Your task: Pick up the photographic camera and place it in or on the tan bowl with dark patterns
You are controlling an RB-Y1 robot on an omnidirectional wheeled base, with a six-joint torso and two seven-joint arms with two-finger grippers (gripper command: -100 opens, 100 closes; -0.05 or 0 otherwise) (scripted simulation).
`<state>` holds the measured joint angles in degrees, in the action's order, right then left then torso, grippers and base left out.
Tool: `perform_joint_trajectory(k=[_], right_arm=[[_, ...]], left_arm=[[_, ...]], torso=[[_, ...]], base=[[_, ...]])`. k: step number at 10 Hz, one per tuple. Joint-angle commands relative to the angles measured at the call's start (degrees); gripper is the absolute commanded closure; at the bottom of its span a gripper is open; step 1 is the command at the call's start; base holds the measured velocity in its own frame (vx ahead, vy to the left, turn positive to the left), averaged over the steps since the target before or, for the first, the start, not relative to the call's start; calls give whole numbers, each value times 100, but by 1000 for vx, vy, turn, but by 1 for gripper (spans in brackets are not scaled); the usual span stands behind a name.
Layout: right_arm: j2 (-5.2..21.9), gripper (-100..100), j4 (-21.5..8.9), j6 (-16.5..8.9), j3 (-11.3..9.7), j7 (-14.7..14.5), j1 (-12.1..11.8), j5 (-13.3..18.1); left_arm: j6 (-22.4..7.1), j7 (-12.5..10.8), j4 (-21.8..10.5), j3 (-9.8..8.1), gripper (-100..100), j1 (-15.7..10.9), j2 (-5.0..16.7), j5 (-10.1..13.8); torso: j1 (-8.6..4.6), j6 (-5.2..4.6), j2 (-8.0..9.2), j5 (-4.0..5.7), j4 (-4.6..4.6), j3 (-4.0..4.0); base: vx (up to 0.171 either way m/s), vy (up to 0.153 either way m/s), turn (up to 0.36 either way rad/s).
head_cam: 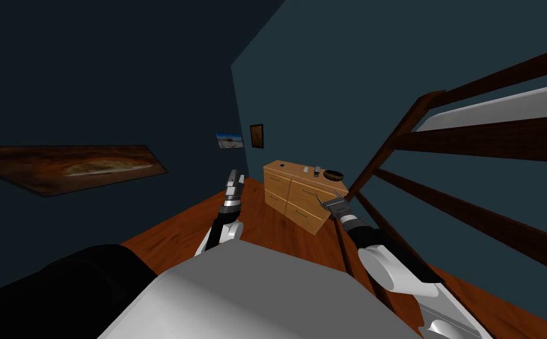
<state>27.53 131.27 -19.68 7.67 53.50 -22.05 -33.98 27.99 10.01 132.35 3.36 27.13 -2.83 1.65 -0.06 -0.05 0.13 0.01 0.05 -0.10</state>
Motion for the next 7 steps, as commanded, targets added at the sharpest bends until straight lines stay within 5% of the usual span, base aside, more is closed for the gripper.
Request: perform_joint_trajectory(k=[1,7], right_arm=[[138,-100,-121,-286,98,286,76,-89],[391,-100,-390,-1180,337,1040,327,-211]], left_arm=[[0,0,0,0,0,0,0,0],[0,0,0,0,0,0,0,0]], torso=[[0,0,0,0,0,0],[-1,-1,-7,0,-1,4]], base=[[-48,46,163],[-28,36,81]])
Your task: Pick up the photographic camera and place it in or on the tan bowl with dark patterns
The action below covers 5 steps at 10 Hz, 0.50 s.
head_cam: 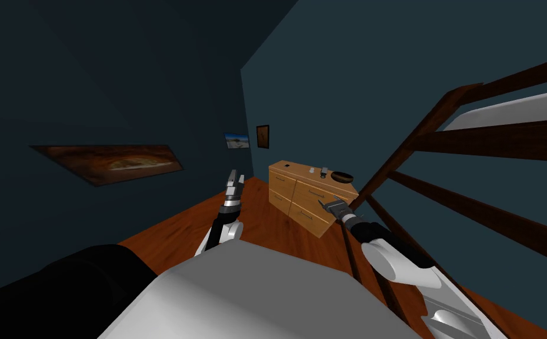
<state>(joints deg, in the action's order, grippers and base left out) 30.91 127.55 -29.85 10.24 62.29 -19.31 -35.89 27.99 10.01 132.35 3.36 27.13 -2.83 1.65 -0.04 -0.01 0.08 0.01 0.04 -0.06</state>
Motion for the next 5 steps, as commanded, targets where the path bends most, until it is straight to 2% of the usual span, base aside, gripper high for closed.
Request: perform_joint_trajectory(k=[1,2,3,4,5], right_arm=[[53,-100,-18,-286,80,286,53,-20],[53,-100,-18,-436,80,286,53,-20],[176,-100,-165,-622,209,545,192,-58],[176,-100,-165,-816,209,663,192,-58],[176,-100,-165,-937,209,663,192,-58]], left_arm=[[0,0,0,0,0,0,0,0],[0,0,0,0,0,1,0,0],[0,0,0,-1,0,1,0,0],[0,0,0,0,0,0,0,0],[0,0,0,0,0,1,0,0]], torso=[[0,0,0,0,0,0],[1,-4,1,-1,0,-1],[-4,-5,-2,1,0,1],[0,0,-4,0,0,2],[1,-4,-4,0,-1,2]], base=[[-27,35,98],[-10,17,-20],[-13,37,153],[-12,37,94],[-5,18,-11]])
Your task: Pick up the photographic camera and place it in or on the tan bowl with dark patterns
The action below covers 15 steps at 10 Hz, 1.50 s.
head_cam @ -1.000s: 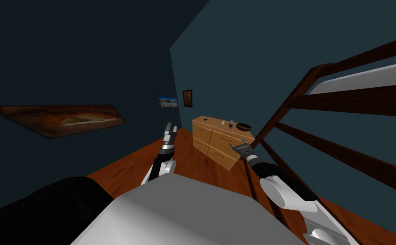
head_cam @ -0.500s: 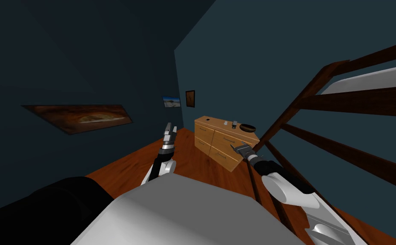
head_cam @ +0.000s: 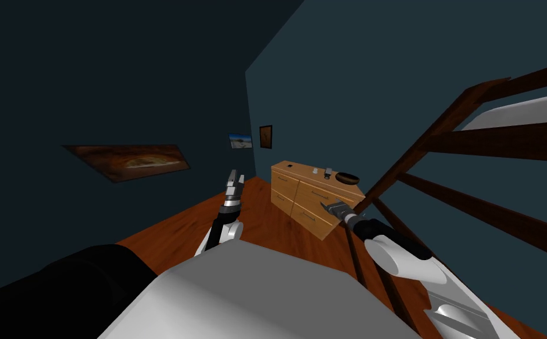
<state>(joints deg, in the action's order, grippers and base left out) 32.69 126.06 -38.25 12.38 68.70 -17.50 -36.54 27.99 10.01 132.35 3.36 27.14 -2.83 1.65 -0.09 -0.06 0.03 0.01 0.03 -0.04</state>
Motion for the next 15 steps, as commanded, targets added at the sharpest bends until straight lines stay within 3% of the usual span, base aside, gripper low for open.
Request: perform_joint_trajectory(k=[1,3,4,5,6,7,9,10,12,13,15], right_arm=[[119,-100,-168,-286,131,286,157,-14],[119,-100,-168,-578,131,395,157,-14],[240,-100,-324,-757,271,657,308,-20],[240,-100,-324,-954,271,762,308,-20],[240,-100,-324,-1054,271,762,308,-20],[360,-100,-484,-1260,413,1032,464,-11],[360,-100,-484,-1520,413,1119,464,-11],[478,-100,-644,-1725,558,1387,625,8],[478,-100,-644,-1975,558,1465,625,8],[591,-100,-804,-2175,703,1730,788,38],[591,-100,-804,-2414,703,1798,788,38]], left_arm=[[0,0,0,0,0,0,0,0],[0,0,0,0,0,0,0,0],[0,0,0,0,0,0,0,0],[0,0,0,0,0,0,0,0],[0,0,0,0,0,0,0,0],[0,0,0,0,0,0,0,0],[0,0,0,0,0,0,0,0],[0,0,0,0,0,0,0,0],[0,0,0,0,0,0,0,0],[0,0,0,0,0,0,0,0],[0,0,0,0,0,1,0,0]], torso=[[0,0,0,0,0,0],[3,1,-4,-1,-1,2],[-2,0,-2,1,-1,2],[1,4,-6,-1,-1,3],[1,1,-7,0,-2,4],[-3,-1,-5,1,-1,3],[-1,1,-9,1,-2,6],[-5,-1,-7,1,-2,4],[-3,0,-14,1,-4,9],[-5,-1,-8,2,-2,5],[-6,0,-16,2,-4,9]], base=[[-3,34,149],[0,21,42],[6,26,142],[11,25,86],[5,11,-7],[13,26,120],[13,12,47],[30,20,136],[23,9,34],[30,11,129],[27,3,38]])
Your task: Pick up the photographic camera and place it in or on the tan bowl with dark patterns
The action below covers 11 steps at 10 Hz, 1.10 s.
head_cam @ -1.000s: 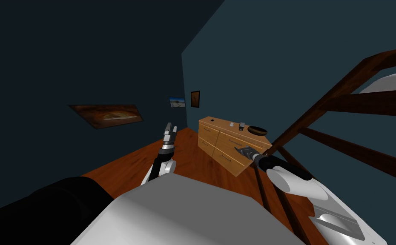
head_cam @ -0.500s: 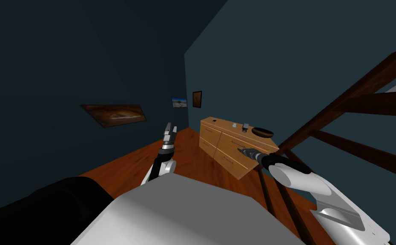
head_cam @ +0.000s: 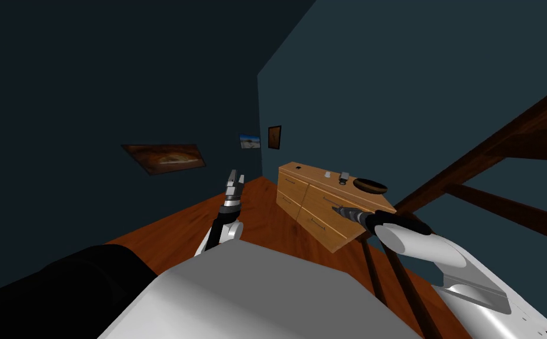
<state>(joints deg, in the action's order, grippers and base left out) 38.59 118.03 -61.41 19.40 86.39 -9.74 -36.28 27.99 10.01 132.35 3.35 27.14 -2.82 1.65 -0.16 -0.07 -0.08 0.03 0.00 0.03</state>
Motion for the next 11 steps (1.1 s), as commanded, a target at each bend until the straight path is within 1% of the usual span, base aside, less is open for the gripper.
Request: perform_joint_trajectory(k=[1,2,3,4,5,6,7,8,10,11], right_arm=[[108,-100,-161,-286,144,286,177,50],[108,-100,-161,-467,144,348,177,50],[108,-100,-161,-522,144,348,177,50],[213,-100,-321,-768,287,636,341,97],[213,-100,-321,-928,287,653,341,97],[314,-100,-480,-1092,427,877,505,153],[314,-100,-480,-1275,427,943,505,153],[413,-100,-635,-1456,567,1184,667,216],[413,-100,-635,-1679,567,1218,667,216],[509,-100,-787,-1868,706,1478,827,287]], left_arm=[[0,0,0,0,0,0,0,0],[0,0,0,0,0,0,0,0],[0,0,0,0,0,0,0,0],[0,0,0,0,0,0,0,0],[0,0,0,0,0,0,0,0],[0,0,0,0,0,0,0,0],[0,0,0,0,0,0,0,0],[0,0,0,0,0,1,0,0],[0,0,0,-1,0,1,1,0],[0,0,0,0,0,1,0,0]], torso=[[0,0,0,0,0,0],[0,4,-6,-1,-1,3],[-1,1,-9,0,-2,5],[-2,-1,-3,1,-1,2],[-6,4,-11,0,-2,5],[-7,0,-13,2,-3,8],[-9,4,-24,1,-5,13],[-13,0,-22,3,-5,13],[-19,0,-27,5,-6,16],[-7,-1,-14,3,-4,9]], base=[[38,2,103],[45,-1,90],[27,-5,0],[53,-14,127],[62,-17,70],[88,-22,129],[80,-36,55],[92,-59,79],[67,-31,38],[83,-19,114]])
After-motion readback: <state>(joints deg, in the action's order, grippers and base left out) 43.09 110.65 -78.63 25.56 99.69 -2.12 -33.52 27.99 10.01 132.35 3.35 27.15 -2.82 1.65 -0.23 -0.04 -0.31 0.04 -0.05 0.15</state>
